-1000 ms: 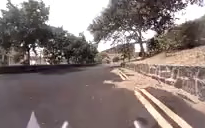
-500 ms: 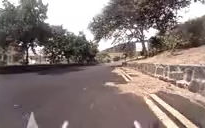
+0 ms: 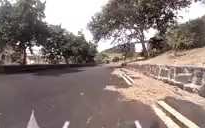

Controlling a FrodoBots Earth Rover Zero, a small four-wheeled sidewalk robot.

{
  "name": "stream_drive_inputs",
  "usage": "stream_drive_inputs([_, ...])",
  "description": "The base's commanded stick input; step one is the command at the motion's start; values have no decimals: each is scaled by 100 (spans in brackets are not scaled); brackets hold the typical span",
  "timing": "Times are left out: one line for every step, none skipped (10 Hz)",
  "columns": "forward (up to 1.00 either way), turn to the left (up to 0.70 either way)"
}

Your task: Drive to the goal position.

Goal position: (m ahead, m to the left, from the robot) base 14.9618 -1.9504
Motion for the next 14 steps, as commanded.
stream_drive_inputs([85, 0])
stream_drive_inputs([85, 0])
stream_drive_inputs([85, 0])
stream_drive_inputs([85, 0])
stream_drive_inputs([85, 0])
stream_drive_inputs([85, 0])
stream_drive_inputs([85, 0])
stream_drive_inputs([85, 0])
stream_drive_inputs([85, 0])
stream_drive_inputs([85, 0])
stream_drive_inputs([85, -6])
stream_drive_inputs([85, -16])
stream_drive_inputs([85, -27])
stream_drive_inputs([85, -24])
